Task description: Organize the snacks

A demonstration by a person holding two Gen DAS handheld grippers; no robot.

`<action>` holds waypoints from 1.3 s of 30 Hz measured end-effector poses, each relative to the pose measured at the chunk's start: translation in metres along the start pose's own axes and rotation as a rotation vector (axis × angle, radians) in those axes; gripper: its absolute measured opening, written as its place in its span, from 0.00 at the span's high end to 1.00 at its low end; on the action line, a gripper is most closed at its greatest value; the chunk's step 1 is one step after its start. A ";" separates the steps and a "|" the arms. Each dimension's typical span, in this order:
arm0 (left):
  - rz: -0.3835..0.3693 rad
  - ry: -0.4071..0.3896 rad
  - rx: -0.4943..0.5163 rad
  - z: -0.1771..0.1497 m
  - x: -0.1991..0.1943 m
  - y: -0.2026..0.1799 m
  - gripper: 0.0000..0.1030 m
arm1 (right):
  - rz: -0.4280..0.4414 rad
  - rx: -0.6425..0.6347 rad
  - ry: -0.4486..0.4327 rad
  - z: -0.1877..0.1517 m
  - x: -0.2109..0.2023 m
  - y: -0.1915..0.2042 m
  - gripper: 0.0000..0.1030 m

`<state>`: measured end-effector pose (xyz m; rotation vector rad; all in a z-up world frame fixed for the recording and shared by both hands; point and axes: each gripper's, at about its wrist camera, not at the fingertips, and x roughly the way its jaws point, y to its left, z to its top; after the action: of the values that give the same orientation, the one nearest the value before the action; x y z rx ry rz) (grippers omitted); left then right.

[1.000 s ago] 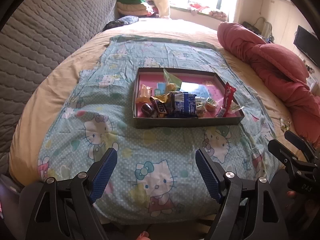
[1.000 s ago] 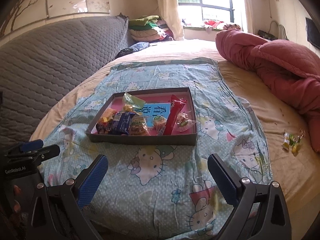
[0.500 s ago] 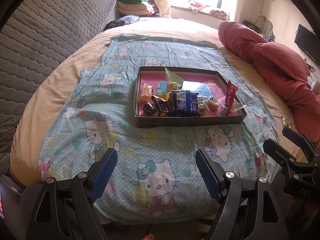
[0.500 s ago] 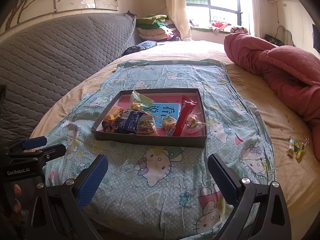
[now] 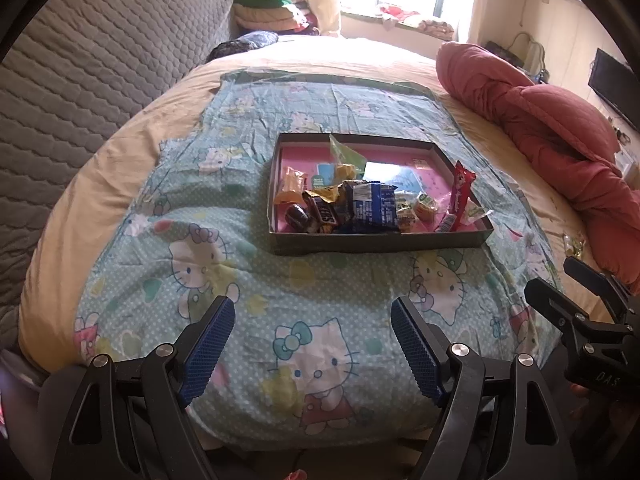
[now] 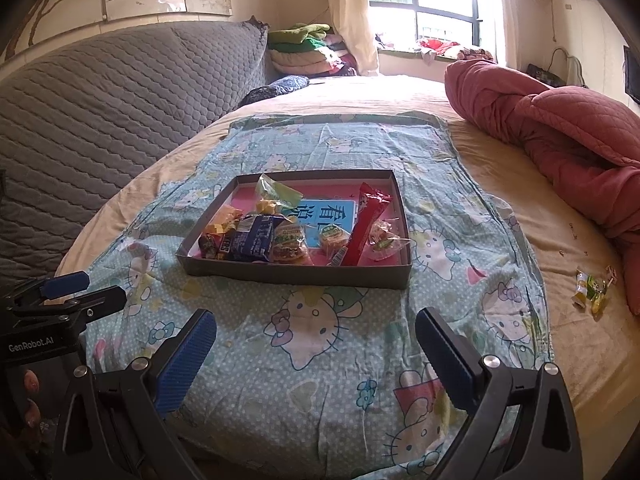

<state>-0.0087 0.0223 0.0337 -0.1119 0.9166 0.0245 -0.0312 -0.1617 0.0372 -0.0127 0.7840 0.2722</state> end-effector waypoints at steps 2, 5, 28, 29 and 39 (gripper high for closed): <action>0.002 0.002 0.001 0.000 0.000 0.000 0.21 | -0.003 0.008 0.002 0.000 0.001 -0.002 0.02; 0.001 0.006 0.003 0.000 0.000 0.001 0.21 | -0.007 0.015 0.012 -0.001 0.003 -0.003 0.02; 0.008 0.007 0.012 0.000 0.000 0.000 0.21 | -0.004 0.002 0.014 -0.002 0.004 -0.001 0.02; 0.008 0.008 0.012 0.000 0.001 0.000 0.21 | -0.005 0.001 0.016 -0.002 0.005 0.000 0.02; 0.012 0.007 0.013 0.000 0.000 0.001 0.21 | -0.003 0.001 0.013 -0.002 0.004 0.000 0.02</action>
<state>-0.0086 0.0232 0.0336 -0.0945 0.9242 0.0296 -0.0296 -0.1613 0.0327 -0.0147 0.7967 0.2685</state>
